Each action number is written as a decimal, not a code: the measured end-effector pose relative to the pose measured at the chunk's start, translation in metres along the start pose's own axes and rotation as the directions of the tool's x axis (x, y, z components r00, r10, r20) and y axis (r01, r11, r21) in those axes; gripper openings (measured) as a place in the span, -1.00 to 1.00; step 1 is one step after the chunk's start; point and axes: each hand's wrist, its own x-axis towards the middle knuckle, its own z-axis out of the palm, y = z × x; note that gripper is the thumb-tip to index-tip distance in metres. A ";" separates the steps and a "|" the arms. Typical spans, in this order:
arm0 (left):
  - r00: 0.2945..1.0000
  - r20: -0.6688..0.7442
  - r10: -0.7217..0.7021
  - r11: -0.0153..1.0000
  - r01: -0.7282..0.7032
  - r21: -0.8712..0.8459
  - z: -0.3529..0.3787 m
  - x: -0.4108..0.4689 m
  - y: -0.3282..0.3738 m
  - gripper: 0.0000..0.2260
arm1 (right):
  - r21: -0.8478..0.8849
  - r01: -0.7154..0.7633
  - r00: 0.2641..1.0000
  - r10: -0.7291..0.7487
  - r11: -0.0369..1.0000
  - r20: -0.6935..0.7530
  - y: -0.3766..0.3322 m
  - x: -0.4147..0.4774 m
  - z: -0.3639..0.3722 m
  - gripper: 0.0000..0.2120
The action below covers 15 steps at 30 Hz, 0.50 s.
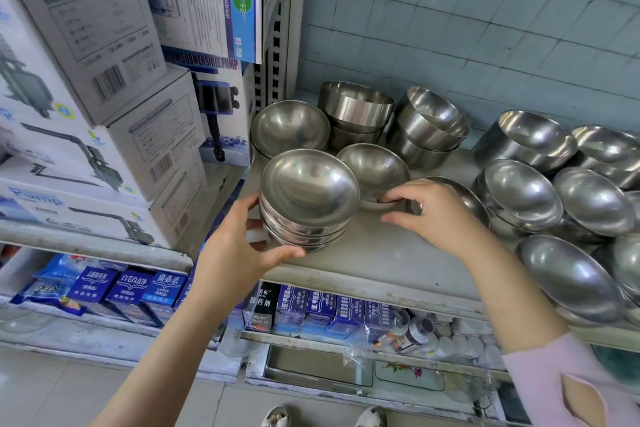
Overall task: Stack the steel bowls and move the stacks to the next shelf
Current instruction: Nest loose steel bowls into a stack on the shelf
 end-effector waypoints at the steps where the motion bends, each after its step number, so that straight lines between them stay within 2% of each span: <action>1: 1.000 0.002 0.006 1.000 -0.006 0.010 0.000 0.000 0.000 -0.06 | 0.015 0.006 1.000 -0.006 1.000 -0.020 0.000 0.001 0.001 -0.78; 4: 1.000 0.006 0.010 1.000 -0.010 0.026 -0.001 0.001 0.000 -0.06 | 0.104 0.033 0.994 -0.022 0.994 -0.110 0.000 0.001 0.000 -0.87; 8: 1.000 0.005 0.012 0.999 -0.012 0.038 -0.002 0.001 -0.001 -0.05 | 0.214 0.048 0.979 -0.004 0.976 -0.205 -0.006 -0.002 -0.012 -0.79; 12: 1.000 0.011 0.008 0.999 -0.008 0.054 -0.003 0.002 -0.002 -0.05 | 0.211 0.107 0.950 -0.037 0.972 -0.312 -0.022 -0.011 -0.032 -0.83; 15: 1.000 0.014 0.001 0.999 -0.002 0.046 -0.003 0.002 -0.002 -0.06 | 0.198 0.221 0.904 -0.124 0.955 -0.409 -0.043 -0.019 -0.044 -0.86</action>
